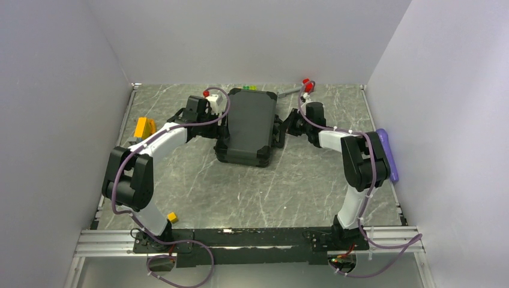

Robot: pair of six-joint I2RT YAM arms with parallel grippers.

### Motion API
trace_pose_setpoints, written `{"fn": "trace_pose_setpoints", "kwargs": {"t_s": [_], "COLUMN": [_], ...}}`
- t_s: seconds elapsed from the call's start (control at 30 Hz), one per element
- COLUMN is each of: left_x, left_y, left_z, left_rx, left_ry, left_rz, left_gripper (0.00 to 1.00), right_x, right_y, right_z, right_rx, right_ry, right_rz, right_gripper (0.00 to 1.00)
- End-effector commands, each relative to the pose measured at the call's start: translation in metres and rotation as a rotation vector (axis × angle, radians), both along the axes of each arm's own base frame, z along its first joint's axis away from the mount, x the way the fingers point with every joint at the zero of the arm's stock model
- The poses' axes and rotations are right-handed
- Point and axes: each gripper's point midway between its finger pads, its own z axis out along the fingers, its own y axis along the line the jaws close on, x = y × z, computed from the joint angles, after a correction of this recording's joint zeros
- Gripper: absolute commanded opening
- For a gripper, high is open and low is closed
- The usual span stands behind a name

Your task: Pack up texas hold em set

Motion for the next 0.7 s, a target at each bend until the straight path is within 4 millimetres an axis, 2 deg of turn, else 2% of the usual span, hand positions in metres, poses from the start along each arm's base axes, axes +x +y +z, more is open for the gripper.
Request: {"fn": "trace_pose_setpoints", "kwargs": {"t_s": [0.0,0.27,0.67], "left_x": [0.006,0.006,0.007], "left_y": [-0.002,-0.003,-0.003], "left_z": [0.024,0.024,0.026], "left_rx": [0.008,0.007,0.005], "left_ry": [-0.070,-0.070,-0.073], "left_rz": [-0.011,-0.015,-0.015], "left_gripper": [0.82,0.81,0.81], "right_x": [0.013,0.007,0.007], "right_y": [-0.002,0.008,0.012], "right_z": [-0.001,-0.013,-0.031], "right_rx": [-0.047,-0.083,-0.144], "right_ry": [-0.022,0.011,0.059], "right_rz": [-0.010,-0.006,-0.011], "right_gripper": [0.12,0.12,0.11]}}
